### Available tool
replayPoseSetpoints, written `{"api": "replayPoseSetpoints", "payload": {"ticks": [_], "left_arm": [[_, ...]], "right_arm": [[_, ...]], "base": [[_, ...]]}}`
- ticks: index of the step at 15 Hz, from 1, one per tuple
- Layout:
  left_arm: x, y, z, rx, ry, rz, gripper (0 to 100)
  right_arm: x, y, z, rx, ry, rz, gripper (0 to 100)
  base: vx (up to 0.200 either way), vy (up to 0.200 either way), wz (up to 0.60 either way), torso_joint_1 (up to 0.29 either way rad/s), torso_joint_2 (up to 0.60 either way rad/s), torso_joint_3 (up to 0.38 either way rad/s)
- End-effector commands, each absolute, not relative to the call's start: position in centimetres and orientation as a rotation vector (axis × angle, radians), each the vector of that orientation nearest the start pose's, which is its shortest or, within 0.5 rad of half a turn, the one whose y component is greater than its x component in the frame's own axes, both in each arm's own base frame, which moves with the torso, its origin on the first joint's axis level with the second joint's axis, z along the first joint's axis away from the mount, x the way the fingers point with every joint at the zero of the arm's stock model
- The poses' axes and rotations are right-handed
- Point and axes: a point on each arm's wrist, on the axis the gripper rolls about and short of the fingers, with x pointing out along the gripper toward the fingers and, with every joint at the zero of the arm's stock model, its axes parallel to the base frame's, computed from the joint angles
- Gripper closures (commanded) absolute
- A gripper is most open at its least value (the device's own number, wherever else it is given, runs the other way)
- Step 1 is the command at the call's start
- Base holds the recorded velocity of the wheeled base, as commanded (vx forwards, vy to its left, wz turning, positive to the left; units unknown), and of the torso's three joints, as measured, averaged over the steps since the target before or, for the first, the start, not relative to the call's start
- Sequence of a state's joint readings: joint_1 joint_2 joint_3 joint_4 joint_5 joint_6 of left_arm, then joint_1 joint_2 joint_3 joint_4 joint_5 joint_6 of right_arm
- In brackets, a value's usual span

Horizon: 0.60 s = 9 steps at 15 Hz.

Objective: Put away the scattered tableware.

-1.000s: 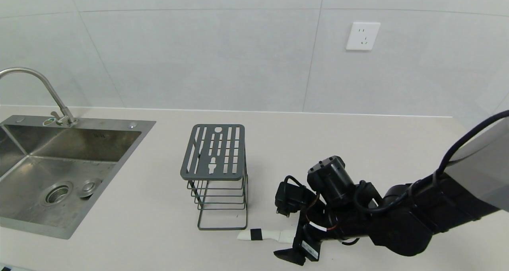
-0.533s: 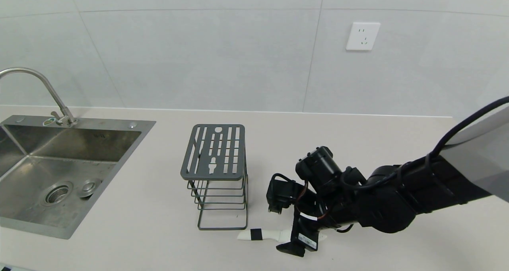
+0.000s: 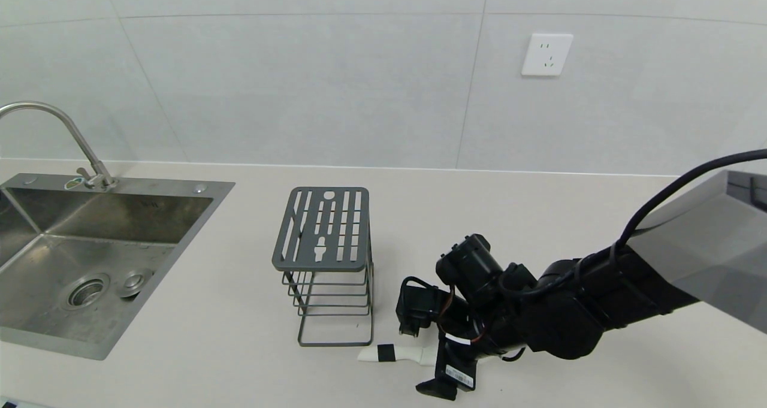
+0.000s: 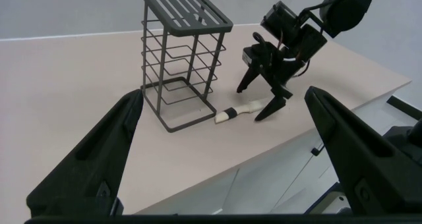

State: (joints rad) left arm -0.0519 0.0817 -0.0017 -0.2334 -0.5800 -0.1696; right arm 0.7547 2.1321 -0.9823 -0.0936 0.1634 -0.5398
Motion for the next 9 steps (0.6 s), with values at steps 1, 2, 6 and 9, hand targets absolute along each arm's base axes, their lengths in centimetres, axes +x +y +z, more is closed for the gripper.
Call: {"api": "replayPoseSetpoints", "payload": {"ticks": [1,2,6,9], "left_arm": [[-2.2,-1.1,10.1,-0.124,-0.096,-0.642,0],[-2.2,-1.1,10.1,-0.123,-0.099,-0.642,0],[-2.2,-1.1,10.2,-0.122,-0.104,-0.642,0],[-2.2,-1.1,10.2,-0.122,-0.104,-0.642,0]], "right_arm": [[25.1,23.9,3.4,-0.773,0.822,1.103,0],[25.1,23.6,3.2,-0.772,0.833,1.099,100],[24.8,23.0,2.5,-0.773,0.869,1.096,100],[24.8,22.6,2.0,-0.769,0.894,1.094,100]], "base": [[0.0,0.0,0.0,0.0,0.0,0.0],[0.0,0.0,0.0,0.0,0.0,0.0],[0.0,0.0,0.0,0.0,0.0,0.0],[0.0,0.0,0.0,0.0,0.0,0.0]]}}
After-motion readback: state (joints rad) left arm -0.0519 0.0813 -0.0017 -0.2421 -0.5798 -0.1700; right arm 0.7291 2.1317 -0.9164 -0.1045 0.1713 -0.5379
